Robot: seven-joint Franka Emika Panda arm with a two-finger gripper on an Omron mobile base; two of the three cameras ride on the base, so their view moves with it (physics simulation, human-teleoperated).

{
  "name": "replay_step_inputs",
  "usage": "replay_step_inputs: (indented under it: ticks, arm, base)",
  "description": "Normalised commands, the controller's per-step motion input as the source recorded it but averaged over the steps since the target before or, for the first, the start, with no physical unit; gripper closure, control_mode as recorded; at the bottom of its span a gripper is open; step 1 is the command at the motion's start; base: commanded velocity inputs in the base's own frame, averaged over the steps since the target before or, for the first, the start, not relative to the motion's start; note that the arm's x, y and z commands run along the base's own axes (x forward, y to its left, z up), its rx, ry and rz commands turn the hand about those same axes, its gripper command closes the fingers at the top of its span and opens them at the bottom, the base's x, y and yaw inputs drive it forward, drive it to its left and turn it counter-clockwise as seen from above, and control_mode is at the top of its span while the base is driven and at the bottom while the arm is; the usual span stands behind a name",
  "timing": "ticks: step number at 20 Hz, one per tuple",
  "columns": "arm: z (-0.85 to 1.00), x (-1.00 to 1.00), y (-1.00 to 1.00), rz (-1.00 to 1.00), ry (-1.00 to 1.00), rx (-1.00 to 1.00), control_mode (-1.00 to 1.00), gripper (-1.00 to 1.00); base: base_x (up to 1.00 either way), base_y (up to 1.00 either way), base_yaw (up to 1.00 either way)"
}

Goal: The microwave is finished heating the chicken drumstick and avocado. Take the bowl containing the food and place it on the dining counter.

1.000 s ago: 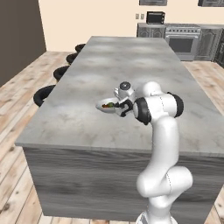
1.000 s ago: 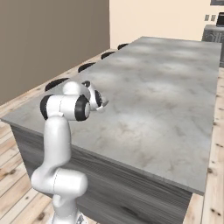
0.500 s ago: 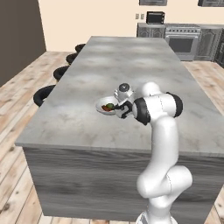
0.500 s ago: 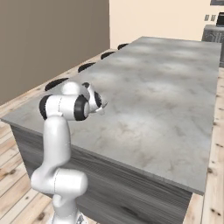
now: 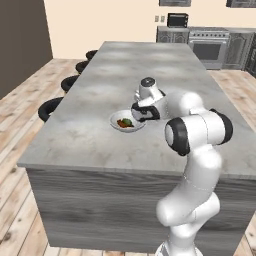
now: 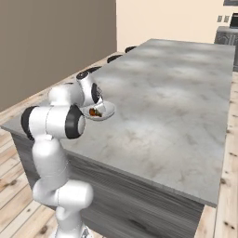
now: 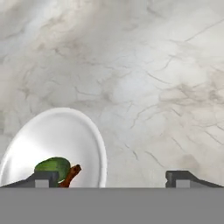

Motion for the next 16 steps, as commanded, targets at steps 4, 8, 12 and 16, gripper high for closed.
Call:
replay_step_inputs:
  ticks: [4, 8, 12, 16]
  arm:
    - [1.0, -1.0, -0.28, 0.06, 0.0, 0.0, -1.0, -1.0]
    - [0.71, -1.0, -0.34, 0.13, -0.04, 0.0, -1.0, -1.0]
    - [0.28, -1.0, -0.54, 0.19, -0.18, 0.0, -1.0, -1.0]
    - [0.02, -1.0, -0.57, 0.2, -0.22, 0.0, -1.0, -1.0]
  base:
    - [0.0, 0.0, 0.0]
    - [0.0, 0.0, 0.0]
    - [0.0, 0.0, 0.0]
    - [0.0, 0.0, 0.0]
